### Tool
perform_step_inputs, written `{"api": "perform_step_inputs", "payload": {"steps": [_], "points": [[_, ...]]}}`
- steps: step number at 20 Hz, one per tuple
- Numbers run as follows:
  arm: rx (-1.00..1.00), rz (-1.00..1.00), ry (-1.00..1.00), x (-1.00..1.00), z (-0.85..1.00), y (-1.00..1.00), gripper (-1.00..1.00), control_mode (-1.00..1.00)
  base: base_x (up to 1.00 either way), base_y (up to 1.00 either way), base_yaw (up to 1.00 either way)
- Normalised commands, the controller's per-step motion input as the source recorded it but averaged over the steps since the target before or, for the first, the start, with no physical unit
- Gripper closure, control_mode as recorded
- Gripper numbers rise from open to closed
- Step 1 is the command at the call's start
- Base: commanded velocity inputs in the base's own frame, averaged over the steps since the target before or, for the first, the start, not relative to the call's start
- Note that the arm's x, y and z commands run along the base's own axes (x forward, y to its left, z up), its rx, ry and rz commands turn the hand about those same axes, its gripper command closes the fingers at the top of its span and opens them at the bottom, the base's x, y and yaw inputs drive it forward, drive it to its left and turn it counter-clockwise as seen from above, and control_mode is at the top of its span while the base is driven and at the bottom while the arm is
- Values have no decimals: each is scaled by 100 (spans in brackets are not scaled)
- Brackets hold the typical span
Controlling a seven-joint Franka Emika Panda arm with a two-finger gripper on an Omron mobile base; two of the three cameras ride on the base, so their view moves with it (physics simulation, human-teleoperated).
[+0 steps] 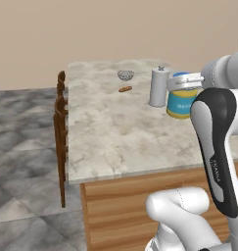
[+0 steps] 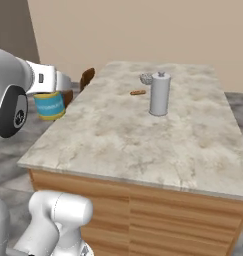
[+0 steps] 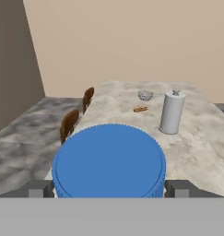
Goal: Move the mayonnaise and condiment bottle from the cabinet to the dining counter.
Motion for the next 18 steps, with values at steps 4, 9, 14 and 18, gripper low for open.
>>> {"api": "perform_step_inputs", "payload": {"steps": [4,9,14,18], "points": [[0,0,0,0,0,0,100,100,38,39,-19],[0,0,0,0,0,0,100,100,63,48,-4],[0,0,0,0,0,0,100,100,33,29,0],[0,0,0,0,0,0,100,100,13,6,0]]}}
